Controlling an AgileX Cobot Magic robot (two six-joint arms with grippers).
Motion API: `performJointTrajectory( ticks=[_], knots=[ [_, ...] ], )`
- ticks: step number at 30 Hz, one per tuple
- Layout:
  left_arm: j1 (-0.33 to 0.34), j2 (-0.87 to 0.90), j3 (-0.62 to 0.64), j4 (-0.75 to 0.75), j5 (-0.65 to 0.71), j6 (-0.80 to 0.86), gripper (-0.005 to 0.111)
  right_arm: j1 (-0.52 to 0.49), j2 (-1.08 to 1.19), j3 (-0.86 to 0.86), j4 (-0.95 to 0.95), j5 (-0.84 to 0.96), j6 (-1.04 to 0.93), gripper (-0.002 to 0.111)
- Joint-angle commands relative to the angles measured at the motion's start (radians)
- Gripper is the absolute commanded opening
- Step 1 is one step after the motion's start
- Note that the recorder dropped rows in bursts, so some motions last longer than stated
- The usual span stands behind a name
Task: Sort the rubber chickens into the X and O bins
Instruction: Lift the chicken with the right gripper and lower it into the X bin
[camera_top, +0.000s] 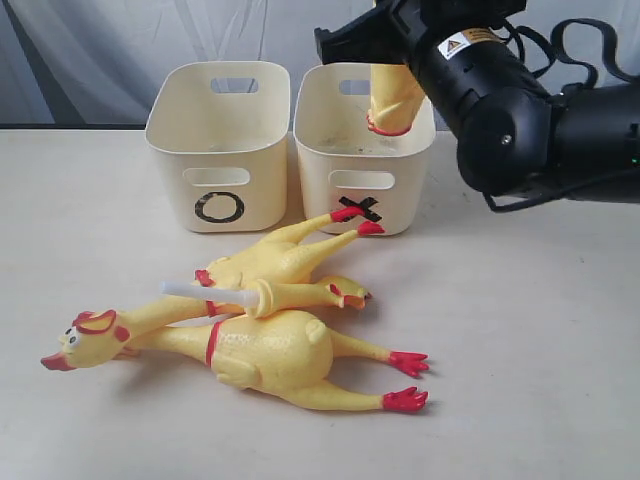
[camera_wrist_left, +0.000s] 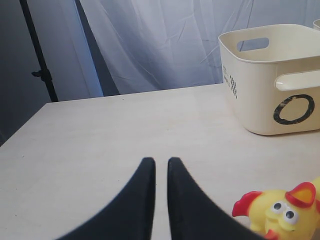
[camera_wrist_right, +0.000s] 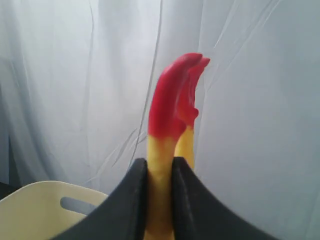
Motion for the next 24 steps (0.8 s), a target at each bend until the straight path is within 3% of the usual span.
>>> performJointTrajectory(
  ticks=[1,8,19,21,24],
  knots=[
    [0.001,-0.004,0.005,0.004,-0.005,-0.001,0.010,-0.008,0.057,-0.102,-0.009,-0.027,0.011,-0.001],
    [0.001,-0.004,0.005,0.004,-0.005,-0.001,0.010,-0.008,0.159,-0.213,-0.007,0.020,-0.006,-0.001],
    [0.001,-0.004,0.005,0.004,-0.005,-0.001,0.010,-0.017,0.223,-0.216,0.105,0.066,-0.032,-0.001],
    [0.001,-0.004,0.005,0.004,-0.005,-0.001,0.010,-0.017,0.223,-0.216,0.105,0.071,-0.032,0.007],
    [0.001,-0.004,0.005,0.004,-0.005,-0.001,0.010,-0.017,0.223,-0.216,0.107,0.081,-0.032,0.032]
  ],
)
